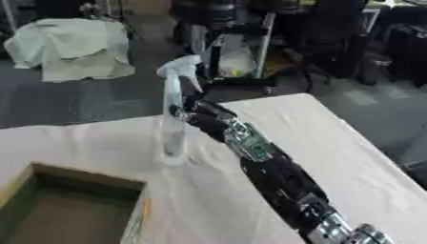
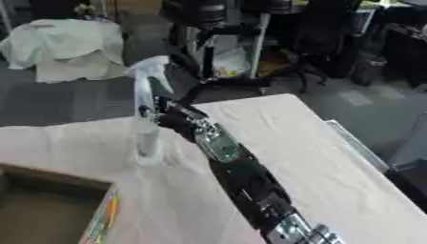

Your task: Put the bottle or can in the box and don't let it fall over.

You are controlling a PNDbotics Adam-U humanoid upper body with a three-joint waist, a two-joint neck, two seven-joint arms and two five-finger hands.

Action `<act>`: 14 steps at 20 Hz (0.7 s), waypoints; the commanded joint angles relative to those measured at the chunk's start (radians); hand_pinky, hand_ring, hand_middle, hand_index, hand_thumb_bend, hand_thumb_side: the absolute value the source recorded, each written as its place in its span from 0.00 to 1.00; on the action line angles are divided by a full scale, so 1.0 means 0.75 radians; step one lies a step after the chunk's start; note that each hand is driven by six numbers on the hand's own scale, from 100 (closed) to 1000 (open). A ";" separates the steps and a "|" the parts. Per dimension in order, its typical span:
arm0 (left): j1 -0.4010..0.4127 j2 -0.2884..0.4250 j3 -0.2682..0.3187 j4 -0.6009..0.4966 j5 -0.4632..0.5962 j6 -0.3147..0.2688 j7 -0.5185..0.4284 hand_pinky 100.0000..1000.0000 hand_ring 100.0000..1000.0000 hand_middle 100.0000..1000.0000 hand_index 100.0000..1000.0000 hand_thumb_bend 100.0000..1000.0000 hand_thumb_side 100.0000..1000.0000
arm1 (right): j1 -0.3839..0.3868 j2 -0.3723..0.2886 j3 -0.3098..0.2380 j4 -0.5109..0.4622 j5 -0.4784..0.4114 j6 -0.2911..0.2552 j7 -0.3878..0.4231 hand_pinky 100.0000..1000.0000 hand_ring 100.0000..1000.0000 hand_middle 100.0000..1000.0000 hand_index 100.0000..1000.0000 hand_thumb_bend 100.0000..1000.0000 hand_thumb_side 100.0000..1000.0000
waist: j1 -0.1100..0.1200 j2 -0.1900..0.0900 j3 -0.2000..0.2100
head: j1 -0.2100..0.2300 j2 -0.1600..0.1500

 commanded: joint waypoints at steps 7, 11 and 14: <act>-0.019 0.016 0.004 -0.028 0.000 -0.001 -0.003 1.00 0.96 1.00 0.83 0.00 0.84 | -0.033 -0.015 -0.006 -0.036 -0.074 0.019 -0.050 0.89 0.82 0.94 0.92 0.00 0.41 | -0.001 -0.020 0.003 | -0.008 -0.017; -0.018 0.016 0.005 -0.028 -0.001 0.000 -0.002 1.00 0.96 1.00 0.83 0.00 0.84 | -0.033 -0.014 -0.005 -0.041 -0.084 0.019 -0.054 0.86 0.76 0.89 0.87 0.00 0.41 | -0.001 -0.020 0.003 | -0.010 -0.016; -0.017 0.016 0.006 -0.028 -0.002 0.000 -0.002 1.00 0.96 1.00 0.83 0.00 0.84 | -0.031 -0.012 -0.006 -0.050 -0.098 0.012 -0.061 0.85 0.75 0.87 0.85 0.00 0.41 | 0.000 -0.020 0.002 | -0.014 -0.017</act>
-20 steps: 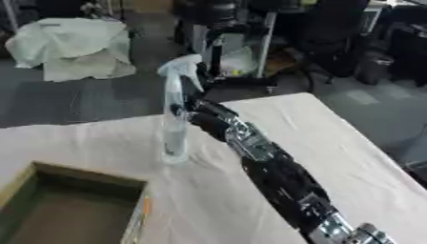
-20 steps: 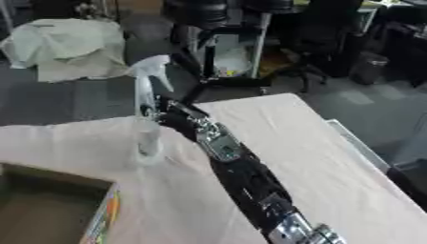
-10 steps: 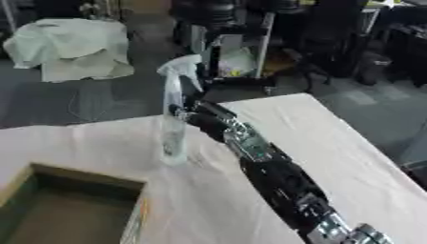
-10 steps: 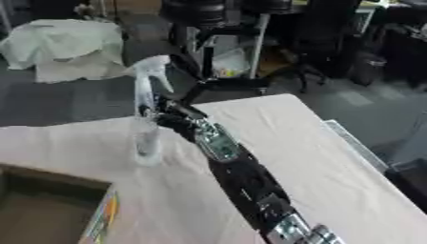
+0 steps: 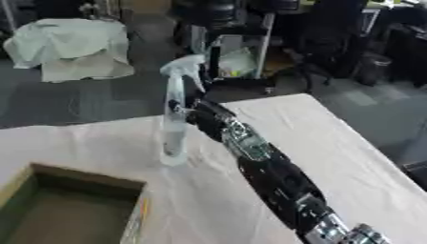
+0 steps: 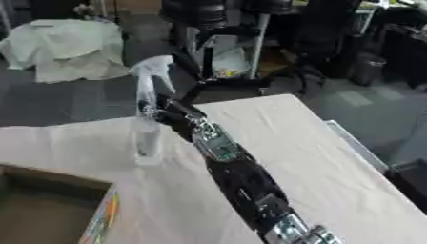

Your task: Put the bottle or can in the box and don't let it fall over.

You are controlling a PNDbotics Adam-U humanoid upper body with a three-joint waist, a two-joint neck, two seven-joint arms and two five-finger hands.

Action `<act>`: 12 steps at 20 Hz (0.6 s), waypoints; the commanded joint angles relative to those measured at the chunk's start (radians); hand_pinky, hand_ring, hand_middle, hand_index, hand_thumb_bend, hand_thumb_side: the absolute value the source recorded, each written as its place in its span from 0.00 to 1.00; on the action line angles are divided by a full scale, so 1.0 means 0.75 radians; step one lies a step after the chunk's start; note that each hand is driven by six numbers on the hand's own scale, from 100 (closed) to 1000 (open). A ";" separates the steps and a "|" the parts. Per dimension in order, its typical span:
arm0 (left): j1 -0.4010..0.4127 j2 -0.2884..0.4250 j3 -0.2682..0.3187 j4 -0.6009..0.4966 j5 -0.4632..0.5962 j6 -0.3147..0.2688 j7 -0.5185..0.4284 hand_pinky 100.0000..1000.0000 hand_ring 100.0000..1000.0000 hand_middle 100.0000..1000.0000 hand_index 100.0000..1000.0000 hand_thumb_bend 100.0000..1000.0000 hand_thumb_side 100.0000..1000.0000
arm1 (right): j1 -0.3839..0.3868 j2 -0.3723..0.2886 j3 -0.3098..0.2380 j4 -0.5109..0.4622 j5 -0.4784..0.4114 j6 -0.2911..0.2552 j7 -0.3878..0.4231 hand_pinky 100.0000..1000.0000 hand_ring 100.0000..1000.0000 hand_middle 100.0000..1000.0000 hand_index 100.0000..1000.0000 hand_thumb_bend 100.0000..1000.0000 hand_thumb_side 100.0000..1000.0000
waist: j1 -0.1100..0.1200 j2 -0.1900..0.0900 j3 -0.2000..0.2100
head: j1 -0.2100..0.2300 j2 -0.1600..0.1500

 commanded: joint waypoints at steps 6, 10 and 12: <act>-0.015 0.015 0.007 -0.029 -0.002 0.002 0.000 1.00 0.96 1.00 0.83 0.00 0.84 | -0.024 -0.016 -0.008 -0.045 -0.059 -0.003 -0.033 0.73 0.68 0.82 0.75 0.00 0.41 | 0.002 -0.020 0.000 | -0.011 -0.018; -0.015 0.015 0.008 -0.029 -0.002 0.002 0.001 1.00 0.96 1.00 0.83 0.00 0.84 | -0.021 -0.014 -0.012 -0.050 -0.089 -0.001 -0.058 0.59 0.56 0.72 0.64 0.00 0.41 | 0.002 -0.020 -0.001 | -0.012 -0.016; -0.015 0.015 0.007 -0.030 -0.001 0.003 0.000 1.00 0.96 1.00 0.83 0.00 0.84 | -0.020 -0.013 -0.013 -0.052 -0.106 -0.003 -0.080 0.55 0.53 0.69 0.61 0.00 0.41 | 0.003 -0.019 -0.001 | -0.011 -0.015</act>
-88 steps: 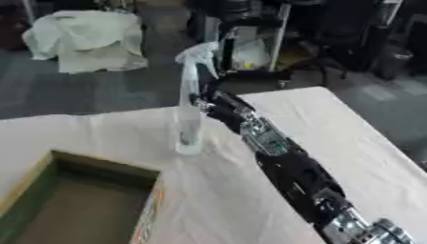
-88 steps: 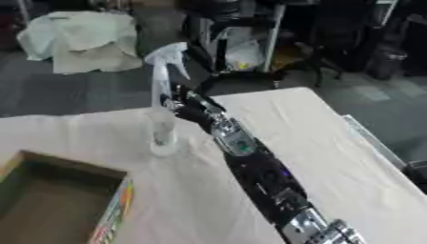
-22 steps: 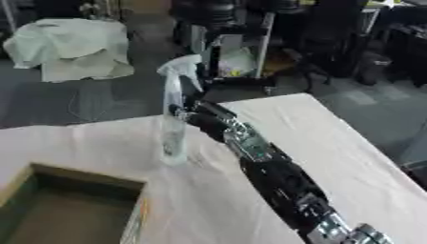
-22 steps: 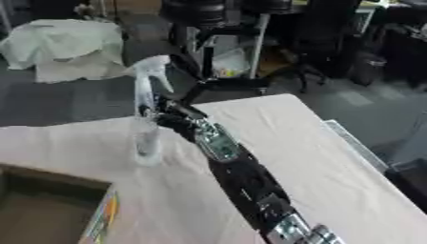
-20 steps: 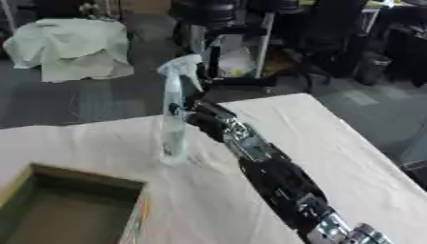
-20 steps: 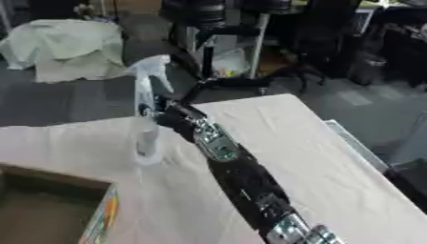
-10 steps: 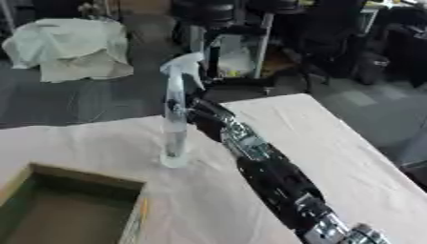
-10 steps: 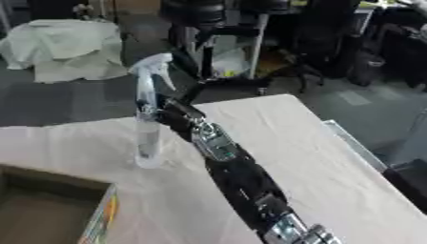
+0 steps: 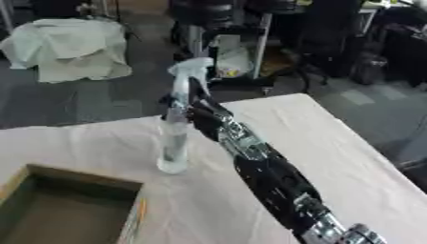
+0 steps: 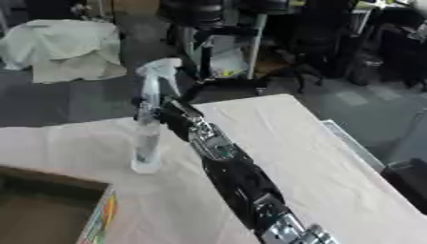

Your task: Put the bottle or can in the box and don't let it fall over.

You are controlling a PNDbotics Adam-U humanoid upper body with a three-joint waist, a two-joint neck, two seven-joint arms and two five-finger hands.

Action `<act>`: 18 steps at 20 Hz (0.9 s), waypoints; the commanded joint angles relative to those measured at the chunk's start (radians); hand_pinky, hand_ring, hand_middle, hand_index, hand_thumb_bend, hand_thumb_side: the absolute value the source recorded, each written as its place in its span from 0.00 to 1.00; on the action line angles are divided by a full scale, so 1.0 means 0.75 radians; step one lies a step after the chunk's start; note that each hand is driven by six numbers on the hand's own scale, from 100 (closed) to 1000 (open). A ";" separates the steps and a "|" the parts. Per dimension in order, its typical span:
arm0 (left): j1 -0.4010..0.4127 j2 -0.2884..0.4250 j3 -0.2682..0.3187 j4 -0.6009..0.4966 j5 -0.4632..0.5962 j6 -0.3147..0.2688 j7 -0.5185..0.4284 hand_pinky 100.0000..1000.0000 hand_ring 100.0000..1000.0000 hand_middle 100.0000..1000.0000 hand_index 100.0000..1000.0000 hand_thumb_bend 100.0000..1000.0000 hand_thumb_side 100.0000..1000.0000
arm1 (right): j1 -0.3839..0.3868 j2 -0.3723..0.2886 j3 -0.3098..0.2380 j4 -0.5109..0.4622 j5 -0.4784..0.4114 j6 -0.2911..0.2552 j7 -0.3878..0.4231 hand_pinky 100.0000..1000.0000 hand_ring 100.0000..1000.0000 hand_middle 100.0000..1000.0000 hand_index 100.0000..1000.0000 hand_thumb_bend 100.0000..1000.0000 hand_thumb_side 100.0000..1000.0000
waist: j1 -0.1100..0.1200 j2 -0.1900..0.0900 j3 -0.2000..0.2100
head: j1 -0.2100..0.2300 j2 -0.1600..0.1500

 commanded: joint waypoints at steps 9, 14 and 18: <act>-0.014 0.016 0.008 -0.030 0.001 0.002 0.000 1.00 0.96 1.00 0.82 0.00 0.84 | -0.012 -0.020 -0.012 -0.057 -0.152 -0.040 -0.056 0.23 0.37 0.49 0.41 0.00 0.41 | 0.002 -0.020 -0.002 | -0.007 -0.009; -0.015 0.017 0.007 -0.030 0.004 0.003 0.002 1.00 0.95 1.00 0.82 0.00 0.84 | -0.009 -0.023 -0.009 -0.056 -0.175 -0.049 -0.082 0.21 0.33 0.46 0.37 0.00 0.41 | 0.001 -0.020 -0.002 | -0.009 -0.007; -0.015 0.017 0.007 -0.028 0.007 0.009 0.004 1.00 0.95 1.00 0.80 0.00 0.84 | -0.002 -0.029 -0.034 -0.035 -0.186 -0.052 -0.130 0.13 0.15 0.24 0.18 0.00 0.37 | 0.002 -0.021 -0.005 | -0.010 -0.005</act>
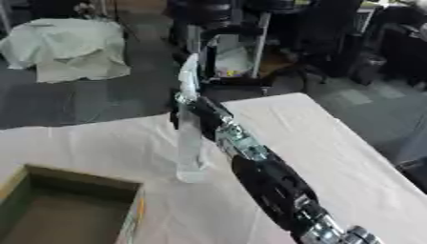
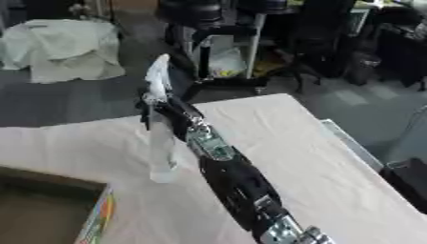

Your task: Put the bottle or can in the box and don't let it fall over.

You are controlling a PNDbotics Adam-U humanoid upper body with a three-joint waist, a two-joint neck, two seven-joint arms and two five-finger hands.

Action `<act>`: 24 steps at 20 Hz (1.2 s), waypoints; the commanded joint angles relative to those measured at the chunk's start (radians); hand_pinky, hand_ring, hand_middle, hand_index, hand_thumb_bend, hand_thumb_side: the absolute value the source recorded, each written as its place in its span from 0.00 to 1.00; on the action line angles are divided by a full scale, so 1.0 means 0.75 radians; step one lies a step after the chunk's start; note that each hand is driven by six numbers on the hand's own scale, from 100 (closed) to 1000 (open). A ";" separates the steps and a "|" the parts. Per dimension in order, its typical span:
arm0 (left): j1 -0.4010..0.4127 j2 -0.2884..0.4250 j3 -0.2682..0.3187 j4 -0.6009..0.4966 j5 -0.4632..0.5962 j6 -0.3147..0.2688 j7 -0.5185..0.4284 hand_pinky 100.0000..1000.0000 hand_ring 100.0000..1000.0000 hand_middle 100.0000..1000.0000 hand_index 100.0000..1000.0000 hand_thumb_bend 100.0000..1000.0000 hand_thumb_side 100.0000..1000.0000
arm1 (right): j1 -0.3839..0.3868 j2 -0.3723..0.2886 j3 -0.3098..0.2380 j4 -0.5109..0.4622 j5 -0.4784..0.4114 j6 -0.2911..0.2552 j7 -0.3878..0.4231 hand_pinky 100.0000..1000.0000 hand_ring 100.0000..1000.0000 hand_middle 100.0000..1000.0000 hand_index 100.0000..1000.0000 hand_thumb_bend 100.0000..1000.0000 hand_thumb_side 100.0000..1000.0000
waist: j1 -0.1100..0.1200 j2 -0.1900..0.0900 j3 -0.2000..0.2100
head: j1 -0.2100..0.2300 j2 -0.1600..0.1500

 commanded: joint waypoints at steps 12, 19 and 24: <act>-0.007 0.026 0.009 -0.027 0.009 0.015 0.017 1.00 0.94 1.00 0.77 0.00 0.83 | 0.005 -0.072 -0.039 -0.132 0.147 -0.206 -0.285 0.00 0.00 0.10 0.08 0.00 0.36 | -0.002 -0.035 -0.016 | 0.005 0.009; -0.003 0.034 0.011 -0.024 0.013 0.018 0.024 1.00 0.94 1.00 0.76 0.00 0.83 | 0.003 -0.081 0.001 -0.190 0.266 -0.301 -0.402 0.00 0.00 0.09 0.07 0.00 0.40 | -0.011 -0.056 -0.022 | 0.012 0.028; -0.002 0.039 0.011 -0.023 0.023 0.022 0.027 1.00 0.94 1.00 0.76 0.00 0.82 | -0.013 -0.085 0.018 -0.230 0.248 -0.287 -0.414 0.00 0.00 0.09 0.07 0.00 0.41 | -0.022 -0.082 -0.021 | 0.015 0.046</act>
